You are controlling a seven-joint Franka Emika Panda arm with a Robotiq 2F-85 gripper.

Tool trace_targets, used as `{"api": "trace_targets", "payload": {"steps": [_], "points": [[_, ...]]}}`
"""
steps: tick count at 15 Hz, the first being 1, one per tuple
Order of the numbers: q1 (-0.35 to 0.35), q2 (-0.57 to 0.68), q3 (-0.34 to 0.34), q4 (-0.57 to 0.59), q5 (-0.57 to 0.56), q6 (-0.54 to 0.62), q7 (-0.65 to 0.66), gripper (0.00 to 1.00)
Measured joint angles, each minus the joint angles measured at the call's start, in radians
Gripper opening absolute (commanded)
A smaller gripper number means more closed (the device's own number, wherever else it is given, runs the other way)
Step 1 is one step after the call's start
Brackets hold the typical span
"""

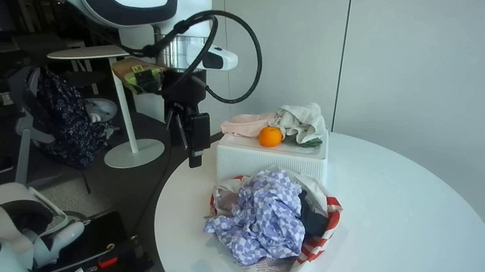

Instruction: Remove the clothing from the plastic bag and put them on top of the storage container.

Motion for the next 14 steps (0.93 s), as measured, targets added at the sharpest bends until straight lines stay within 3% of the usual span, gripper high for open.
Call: {"api": "trace_targets", "payload": {"steps": [6,9,14], "points": [[-0.005,0.015,0.0,-0.025,-0.012,0.041,0.016,1.0],[-0.03,0.081,0.0,-0.065,-0.044,0.194,0.063,1.0],[-0.093,0.287,0.0,-0.077,-0.112,0.555,0.173,1.0]]}}
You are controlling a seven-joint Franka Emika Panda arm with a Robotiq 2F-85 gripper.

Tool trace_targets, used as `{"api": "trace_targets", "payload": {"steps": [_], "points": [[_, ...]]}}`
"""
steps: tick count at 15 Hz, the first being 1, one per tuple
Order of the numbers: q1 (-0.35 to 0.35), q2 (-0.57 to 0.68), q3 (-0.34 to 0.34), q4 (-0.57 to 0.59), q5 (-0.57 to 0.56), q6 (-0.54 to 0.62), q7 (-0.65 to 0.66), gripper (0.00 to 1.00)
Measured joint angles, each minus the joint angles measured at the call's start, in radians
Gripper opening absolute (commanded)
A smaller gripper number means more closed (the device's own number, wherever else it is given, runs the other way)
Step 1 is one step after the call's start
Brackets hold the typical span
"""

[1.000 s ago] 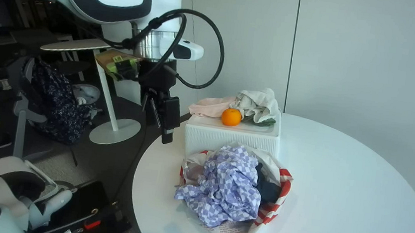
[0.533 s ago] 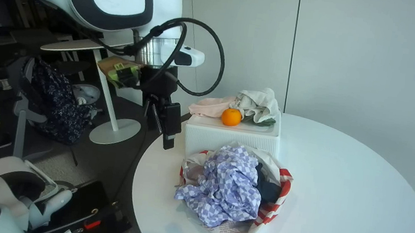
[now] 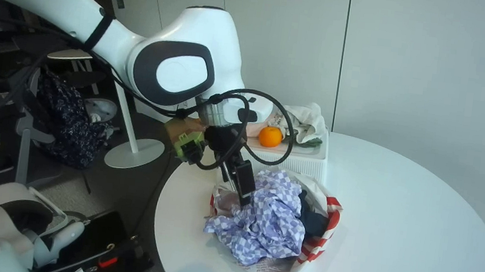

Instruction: Remove the clothing from the plastic bag and put them on top of the storage container.

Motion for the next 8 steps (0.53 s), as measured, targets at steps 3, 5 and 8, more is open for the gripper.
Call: {"api": "trace_targets", "payload": {"steps": [3,5,8], "points": [[-0.004,0.128,0.0,0.032,0.005,0.131,0.056,1.0],[0.006,0.2,0.001,0.06,0.034,0.182,0.06,1.0],[0.036,0.279,0.001,0.094,0.105,0.228,0.038,1.0]]}}
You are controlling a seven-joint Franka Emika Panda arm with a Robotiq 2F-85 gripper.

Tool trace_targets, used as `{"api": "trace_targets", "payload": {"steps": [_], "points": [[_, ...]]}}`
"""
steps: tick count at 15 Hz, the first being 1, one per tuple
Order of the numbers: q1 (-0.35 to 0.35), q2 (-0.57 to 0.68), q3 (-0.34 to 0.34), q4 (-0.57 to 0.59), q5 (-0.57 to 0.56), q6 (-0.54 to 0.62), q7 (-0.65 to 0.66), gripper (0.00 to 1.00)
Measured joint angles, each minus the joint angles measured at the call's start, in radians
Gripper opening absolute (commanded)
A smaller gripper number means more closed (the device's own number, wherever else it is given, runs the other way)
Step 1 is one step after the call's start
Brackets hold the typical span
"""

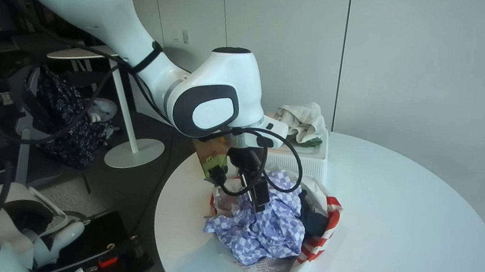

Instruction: Remove the clothing from the plastic bag and put them on top of the storage container.

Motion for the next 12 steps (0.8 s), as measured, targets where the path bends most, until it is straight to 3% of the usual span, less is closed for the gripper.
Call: {"api": "trace_targets", "payload": {"steps": [3,7,8,9,12], "points": [[0.031,0.052,0.003,0.011,0.019,0.046,-0.016,1.0],[0.039,0.111,-0.006,0.006,-0.124,0.121,0.031,1.0],[0.041,0.124,-0.016,0.003,-0.179,0.132,0.057,0.75],[0.046,0.134,-0.03,0.0,-0.24,0.142,0.089,0.74],[0.069,0.151,-0.078,-0.005,-0.387,0.154,0.18,0.49]]}}
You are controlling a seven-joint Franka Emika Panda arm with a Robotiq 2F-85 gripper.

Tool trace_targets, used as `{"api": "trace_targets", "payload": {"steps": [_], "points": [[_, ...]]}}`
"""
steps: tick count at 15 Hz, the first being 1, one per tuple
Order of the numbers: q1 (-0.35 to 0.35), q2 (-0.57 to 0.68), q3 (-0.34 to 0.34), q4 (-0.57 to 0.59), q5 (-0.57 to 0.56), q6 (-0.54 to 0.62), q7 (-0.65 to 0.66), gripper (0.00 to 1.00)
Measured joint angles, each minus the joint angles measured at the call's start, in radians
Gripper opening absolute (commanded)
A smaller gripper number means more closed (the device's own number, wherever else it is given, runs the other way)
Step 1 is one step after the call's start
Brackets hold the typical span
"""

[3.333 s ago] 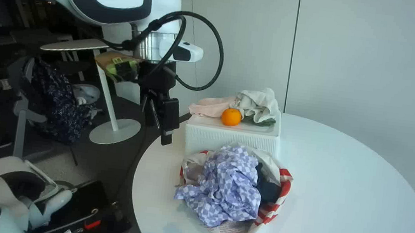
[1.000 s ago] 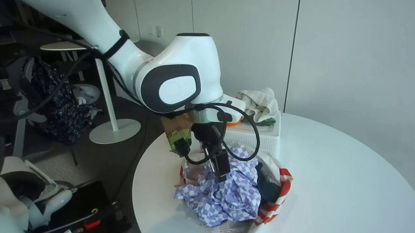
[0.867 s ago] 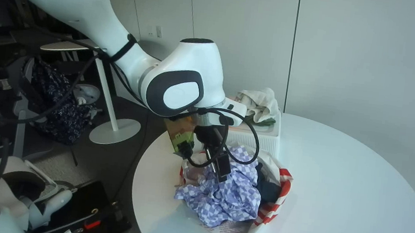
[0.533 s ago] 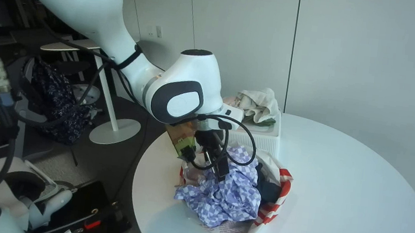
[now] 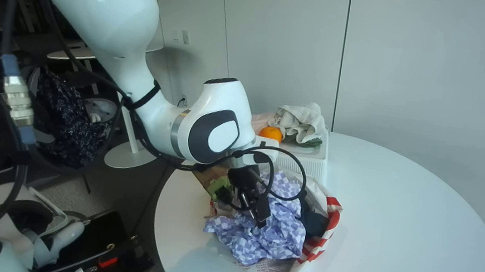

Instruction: Remove the clothing from the plastic bag and put them on top of the storage container.

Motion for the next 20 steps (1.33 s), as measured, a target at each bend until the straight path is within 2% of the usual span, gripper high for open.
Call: {"api": "trace_targets", "payload": {"steps": [5,7,14,20], "points": [[0.006,0.001,-0.028,-0.002,-0.138,0.01,0.133,0.11],[0.006,0.001,-0.037,-0.002,-0.171,0.01,0.171,0.02],[0.006,-0.009,-0.049,0.029,-0.208,-0.007,0.269,0.01],[0.007,-0.135,-0.049,0.117,-0.229,-0.142,0.314,0.01]]}}
